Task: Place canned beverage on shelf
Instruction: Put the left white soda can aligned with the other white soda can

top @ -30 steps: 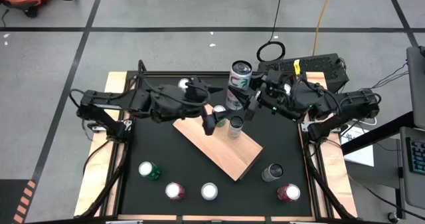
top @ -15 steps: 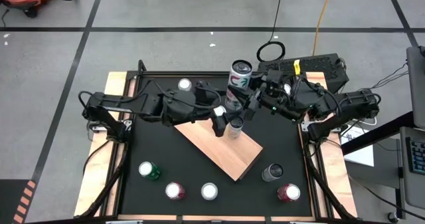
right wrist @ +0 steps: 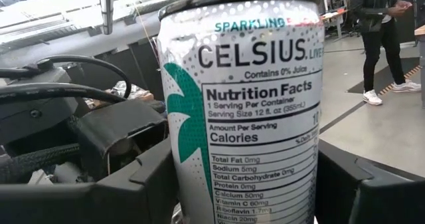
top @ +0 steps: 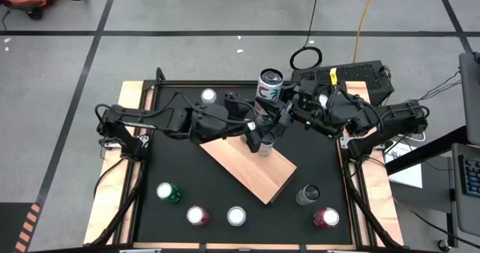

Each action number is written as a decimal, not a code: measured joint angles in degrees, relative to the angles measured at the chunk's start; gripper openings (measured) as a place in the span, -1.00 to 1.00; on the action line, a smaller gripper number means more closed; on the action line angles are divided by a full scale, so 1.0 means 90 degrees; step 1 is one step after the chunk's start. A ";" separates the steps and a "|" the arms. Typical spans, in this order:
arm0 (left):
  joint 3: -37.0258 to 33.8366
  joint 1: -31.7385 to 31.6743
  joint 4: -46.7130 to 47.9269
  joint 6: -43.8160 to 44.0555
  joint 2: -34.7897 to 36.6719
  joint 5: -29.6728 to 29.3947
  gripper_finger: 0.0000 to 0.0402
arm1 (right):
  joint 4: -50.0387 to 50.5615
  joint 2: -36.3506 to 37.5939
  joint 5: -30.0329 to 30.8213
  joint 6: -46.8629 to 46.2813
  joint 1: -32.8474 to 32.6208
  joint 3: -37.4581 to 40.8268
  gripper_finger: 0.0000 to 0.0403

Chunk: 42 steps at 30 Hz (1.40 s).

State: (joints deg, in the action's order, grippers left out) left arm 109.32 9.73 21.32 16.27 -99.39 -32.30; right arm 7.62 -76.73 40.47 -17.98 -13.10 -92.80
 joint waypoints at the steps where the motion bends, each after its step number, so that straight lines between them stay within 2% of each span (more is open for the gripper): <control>1: 0.0000 0.0010 0.0004 -0.0003 -0.0012 -0.0068 0.99 | -0.0003 -0.0015 0.0000 0.0000 0.0000 -0.0001 0.17; 13: 0.0000 0.0017 0.0013 -0.0005 -0.0003 -0.0523 0.95 | -0.0005 -0.0024 0.0015 0.0085 0.0002 -0.0001 0.17; 23: 0.0000 0.0020 0.0031 -0.0008 -0.0003 -0.0495 0.44 | -0.0015 -0.0024 0.0027 0.0121 0.0031 -0.0001 0.17; 28: 0.0000 0.0020 0.0036 -0.0005 -0.0003 -0.0492 0.28 | -0.0015 -0.0027 0.0033 0.0123 0.0049 -0.0001 0.17; 36: 0.0000 0.0046 0.0032 -0.0003 -0.0003 -0.0492 0.25 | -0.0010 -0.0027 0.0029 0.0056 0.0049 -0.0001 0.19; 42: 0.0000 0.0051 0.0030 -0.0008 -0.0003 -0.0484 0.25 | -0.0009 -0.0027 0.0000 -0.0050 0.0046 -0.0001 0.40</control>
State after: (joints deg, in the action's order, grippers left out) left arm 109.32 10.20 21.59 16.20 -99.42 -36.66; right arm 7.54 -76.97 40.47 -18.43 -12.69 -92.82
